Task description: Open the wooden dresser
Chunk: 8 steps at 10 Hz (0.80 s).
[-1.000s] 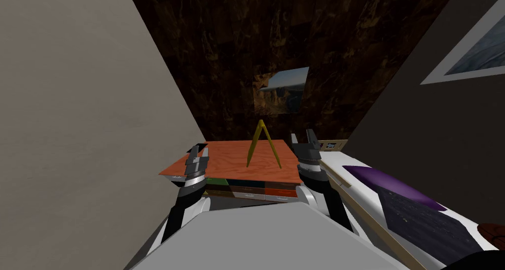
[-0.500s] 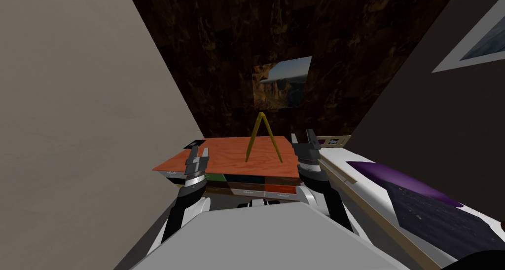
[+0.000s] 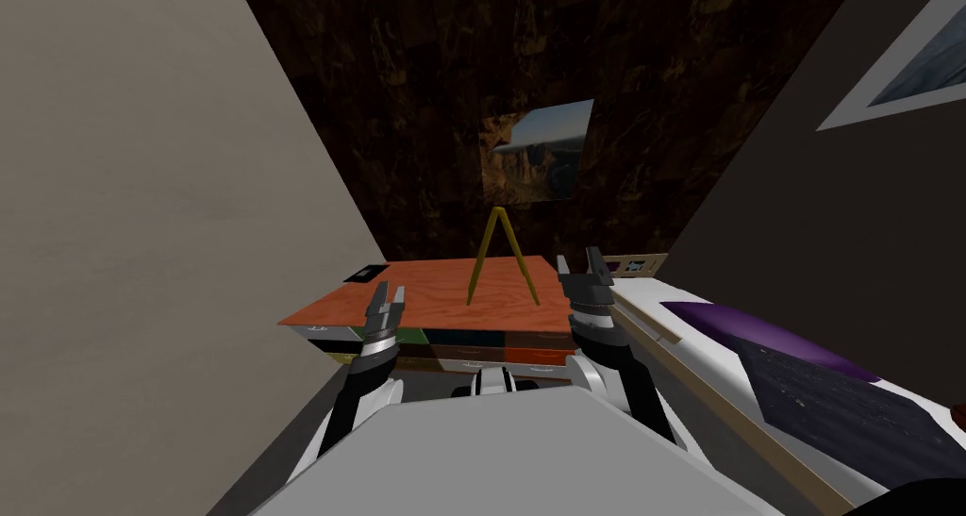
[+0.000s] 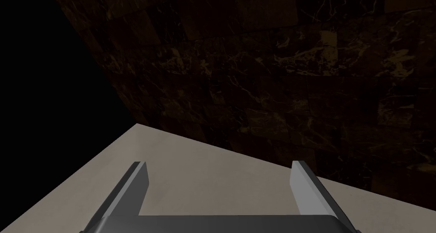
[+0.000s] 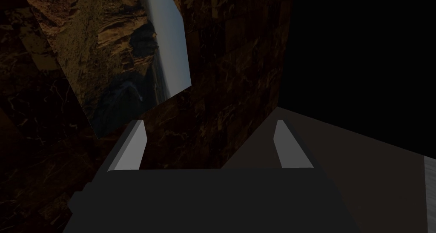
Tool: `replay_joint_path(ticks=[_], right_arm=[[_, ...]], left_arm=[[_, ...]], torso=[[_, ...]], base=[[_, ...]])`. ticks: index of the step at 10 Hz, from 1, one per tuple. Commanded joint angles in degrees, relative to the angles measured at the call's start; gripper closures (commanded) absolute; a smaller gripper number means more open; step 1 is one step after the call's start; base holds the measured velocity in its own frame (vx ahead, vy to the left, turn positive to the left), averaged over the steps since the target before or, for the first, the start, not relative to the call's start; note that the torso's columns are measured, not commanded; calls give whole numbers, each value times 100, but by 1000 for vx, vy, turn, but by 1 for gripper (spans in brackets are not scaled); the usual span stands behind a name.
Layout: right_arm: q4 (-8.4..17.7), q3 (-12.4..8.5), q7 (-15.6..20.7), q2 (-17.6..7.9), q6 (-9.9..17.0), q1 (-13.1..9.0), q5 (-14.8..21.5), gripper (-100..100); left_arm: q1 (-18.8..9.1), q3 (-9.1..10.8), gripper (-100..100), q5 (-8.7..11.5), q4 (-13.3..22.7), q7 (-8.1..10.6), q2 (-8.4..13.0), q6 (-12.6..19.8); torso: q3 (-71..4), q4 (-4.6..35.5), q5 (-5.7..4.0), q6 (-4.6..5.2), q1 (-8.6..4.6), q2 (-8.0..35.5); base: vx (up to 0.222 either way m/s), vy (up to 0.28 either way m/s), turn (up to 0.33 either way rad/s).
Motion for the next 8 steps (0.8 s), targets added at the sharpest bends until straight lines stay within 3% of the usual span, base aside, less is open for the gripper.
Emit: replay_joint_path(ticks=[1, 8], right_arm=[[0, 0, 0, 0, 0, 0, 0, 0], [0, 0, 0, 0, 0, 0, 0, 0]], left_arm=[[-139, -6, -100, -5, 461, -25, 127, -184], [-406, -46, -100, -21, 1554, -80, 249, -628]], torso=[[-1, 2, 0, 0, 1, 1], [-1, 2, 0, 0, 0, 2]], base=[[3, -12, -46], [2, -10, -38]])
